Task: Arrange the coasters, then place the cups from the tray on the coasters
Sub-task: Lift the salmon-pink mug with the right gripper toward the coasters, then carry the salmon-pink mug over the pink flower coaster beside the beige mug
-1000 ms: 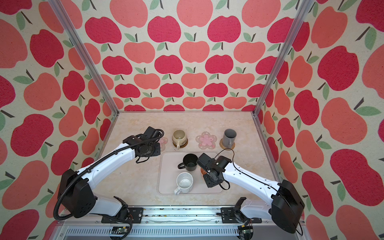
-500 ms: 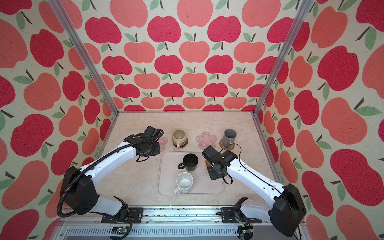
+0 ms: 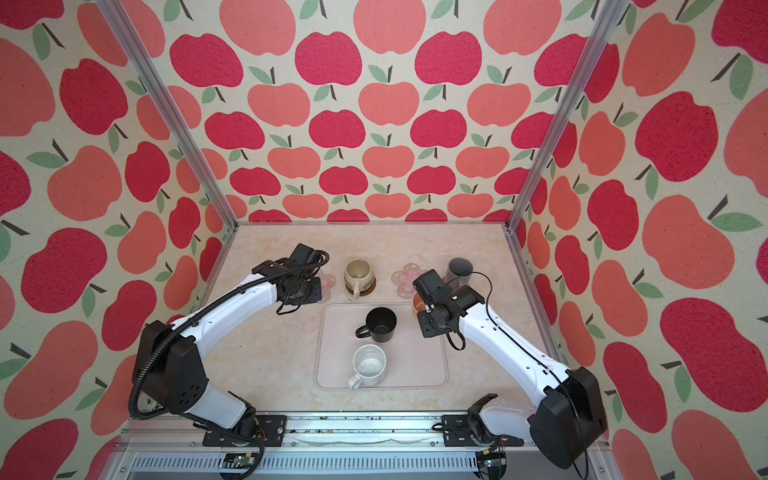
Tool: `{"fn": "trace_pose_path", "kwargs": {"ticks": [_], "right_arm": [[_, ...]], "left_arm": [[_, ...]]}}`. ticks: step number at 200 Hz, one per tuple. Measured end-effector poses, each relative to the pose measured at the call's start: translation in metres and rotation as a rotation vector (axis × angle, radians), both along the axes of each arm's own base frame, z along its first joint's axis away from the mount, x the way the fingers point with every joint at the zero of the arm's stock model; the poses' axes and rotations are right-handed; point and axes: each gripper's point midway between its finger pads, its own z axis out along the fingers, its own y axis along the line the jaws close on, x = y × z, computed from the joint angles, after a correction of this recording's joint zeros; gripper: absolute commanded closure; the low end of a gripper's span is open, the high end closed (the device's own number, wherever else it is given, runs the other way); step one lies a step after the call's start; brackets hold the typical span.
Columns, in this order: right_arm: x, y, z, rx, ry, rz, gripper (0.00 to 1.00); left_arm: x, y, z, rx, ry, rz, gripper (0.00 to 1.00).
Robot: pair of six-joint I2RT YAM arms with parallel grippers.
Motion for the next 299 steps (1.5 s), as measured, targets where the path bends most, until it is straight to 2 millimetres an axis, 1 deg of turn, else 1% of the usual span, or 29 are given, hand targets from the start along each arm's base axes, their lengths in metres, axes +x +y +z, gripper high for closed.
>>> {"fn": "trace_pose_path", "kwargs": {"ticks": [33, 65, 96, 126, 194, 225, 253, 299], "right_arm": [[0.015, 0.001, -0.001, 0.005, -0.011, -0.013, 1.0], [0.031, 0.002, -0.002, 0.011, -0.02, -0.043, 1.0], [0.049, 0.01, 0.0, 0.027, -0.045, -0.051, 1.0], [0.063, 0.019, -0.002, 0.032, -0.051, -0.052, 1.0], [0.095, 0.022, -0.01, 0.045, -0.055, -0.104, 1.0], [0.113, 0.03, -0.011, 0.049, -0.061, -0.109, 1.0], [0.122, 0.035, -0.014, 0.048, -0.058, -0.11, 1.0], [0.131, 0.035, -0.022, 0.055, -0.046, -0.14, 1.0]], "left_arm": [[0.005, 0.004, 0.0, -0.002, 0.003, 0.008, 0.71], [0.013, 0.005, 0.007, -0.01, -0.013, 0.013, 0.71], [0.018, 0.007, 0.011, -0.015, -0.025, 0.017, 0.71], [0.019, 0.01, 0.01, -0.018, -0.02, 0.028, 0.71], [0.025, 0.02, 0.011, -0.02, -0.019, 0.048, 0.71], [0.027, 0.024, 0.012, -0.024, -0.018, 0.054, 0.71], [0.029, 0.029, 0.011, -0.028, -0.017, 0.067, 0.71], [0.031, 0.036, 0.011, -0.037, -0.013, 0.084, 0.71]]}}
